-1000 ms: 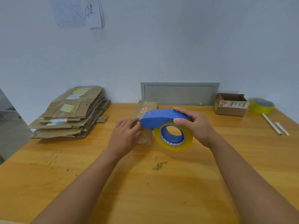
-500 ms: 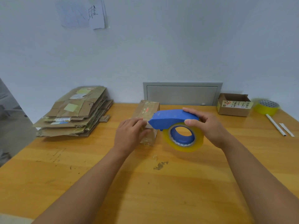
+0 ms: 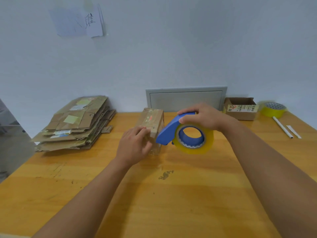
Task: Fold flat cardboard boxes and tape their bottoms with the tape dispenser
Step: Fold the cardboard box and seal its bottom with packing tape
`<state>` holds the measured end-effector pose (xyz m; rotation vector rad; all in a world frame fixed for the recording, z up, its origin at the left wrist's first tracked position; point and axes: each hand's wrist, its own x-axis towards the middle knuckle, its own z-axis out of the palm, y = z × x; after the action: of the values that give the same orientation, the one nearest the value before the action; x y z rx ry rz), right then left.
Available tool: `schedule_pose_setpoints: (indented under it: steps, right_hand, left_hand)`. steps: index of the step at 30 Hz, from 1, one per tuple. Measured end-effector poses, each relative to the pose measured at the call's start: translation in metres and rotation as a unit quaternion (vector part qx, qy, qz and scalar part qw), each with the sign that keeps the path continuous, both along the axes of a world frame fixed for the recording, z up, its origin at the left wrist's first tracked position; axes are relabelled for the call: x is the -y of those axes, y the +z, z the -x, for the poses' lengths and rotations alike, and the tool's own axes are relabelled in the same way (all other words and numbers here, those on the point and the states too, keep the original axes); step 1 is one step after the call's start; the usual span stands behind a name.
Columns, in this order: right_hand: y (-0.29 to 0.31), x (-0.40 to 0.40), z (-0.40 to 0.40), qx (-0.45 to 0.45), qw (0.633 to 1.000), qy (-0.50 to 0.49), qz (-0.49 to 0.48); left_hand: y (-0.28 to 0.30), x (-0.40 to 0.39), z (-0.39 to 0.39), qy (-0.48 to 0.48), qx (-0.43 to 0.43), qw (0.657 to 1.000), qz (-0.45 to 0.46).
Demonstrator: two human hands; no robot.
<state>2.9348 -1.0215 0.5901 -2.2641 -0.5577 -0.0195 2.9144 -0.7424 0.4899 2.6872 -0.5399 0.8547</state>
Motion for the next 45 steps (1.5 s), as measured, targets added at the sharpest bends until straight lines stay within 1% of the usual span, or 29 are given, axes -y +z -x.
schedule_pose_setpoints:
  steps: [3, 7, 11, 14, 15, 16, 18, 19, 20, 22, 23, 24, 27, 29, 31, 34, 37, 39, 41, 43, 45]
  right_hand:
    - [0.002, -0.002, 0.0, 0.004, 1.0, 0.003, 0.008]
    - [0.006, -0.003, 0.002, 0.0, 1.0, 0.0, 0.016]
    - [0.014, -0.007, 0.003, 0.002, 0.999, -0.003, 0.041]
    - [0.02, -0.014, 0.004, 0.006, 0.999, -0.008, 0.05]
    - [0.022, -0.017, 0.003, 0.006, 0.998, -0.013, 0.067]
    - [0.022, -0.019, 0.002, 0.008, 0.994, -0.013, 0.11]
    - [0.014, -0.018, 0.003, 0.009, 0.975, -0.015, 0.221]
    - [0.006, -0.012, 0.004, 0.011, 0.972, -0.029, 0.234]
    - [0.001, -0.003, 0.007, 0.016, 0.978, -0.056, 0.2]
    - [-0.004, 0.016, 0.011, 0.042, 0.989, -0.126, 0.061]
    - [-0.004, 0.023, 0.01, 0.06, 0.986, -0.153, 0.009]
    - [-0.004, 0.026, 0.011, 0.073, 0.983, -0.169, -0.012]
    - [-0.008, 0.019, 0.011, 0.083, 0.983, -0.162, -0.019]
    - [-0.011, 0.01, 0.011, 0.081, 0.98, -0.172, -0.06]
    - [-0.014, -0.001, 0.008, 0.094, 0.969, -0.201, -0.11]
    - [-0.02, -0.018, 0.006, 0.12, 0.95, -0.236, -0.165]
    - [-0.023, -0.027, 0.005, 0.127, 0.941, -0.234, -0.207]
    - [-0.023, -0.031, 0.004, 0.128, 0.94, -0.227, -0.219]
    - [-0.021, -0.036, 0.003, 0.131, 0.939, -0.223, -0.225]
    - [-0.019, -0.043, 0.001, 0.137, 0.935, -0.223, -0.239]
    - [-0.019, -0.048, 0.0, 0.14, 0.931, -0.22, -0.256]
  left_hand:
    - [0.007, 0.001, 0.004, -0.01, -0.039, 0.999, 0.024]
    - [0.015, 0.008, 0.003, -0.009, -0.064, 0.995, 0.082]
    - [0.024, 0.019, -0.005, 0.06, -0.075, 0.991, 0.092]
    - [0.031, 0.025, -0.013, 0.106, -0.096, 0.988, 0.055]
    - [0.034, 0.026, -0.016, 0.115, -0.1, 0.988, 0.035]
    - [0.037, 0.027, -0.018, 0.124, -0.105, 0.987, 0.016]
    - [0.041, 0.029, -0.022, 0.135, -0.121, 0.983, 0.001]
    - [0.041, 0.029, -0.024, 0.141, -0.127, 0.982, -0.002]
    - [0.041, 0.03, -0.025, 0.146, -0.125, 0.981, -0.008]
    - [0.038, 0.035, -0.029, 0.156, -0.104, 0.982, -0.02]
    - [0.036, 0.038, -0.03, 0.162, -0.093, 0.982, -0.028]
    - [0.034, 0.042, -0.03, 0.166, -0.083, 0.982, -0.036]
    - [0.023, 0.042, -0.027, 0.161, -0.057, 0.984, -0.052]
    - [0.014, 0.038, -0.022, 0.156, -0.027, 0.987, -0.04]
    - [0.006, 0.038, -0.016, 0.158, -0.003, 0.987, -0.026]
    - [0.003, 0.035, -0.015, 0.134, -0.009, 0.991, 0.0]
    - [0.004, 0.02, -0.017, 0.078, -0.01, 0.997, 0.012]
    - [0.003, 0.014, -0.016, 0.049, 0.019, 0.999, 0.0]
    - [0.0, 0.014, -0.016, 0.039, 0.067, 0.997, -0.012]
    - [-0.003, 0.018, -0.015, 0.052, 0.105, 0.993, -0.023]
    - [-0.005, 0.021, -0.013, 0.068, 0.116, 0.99, -0.033]
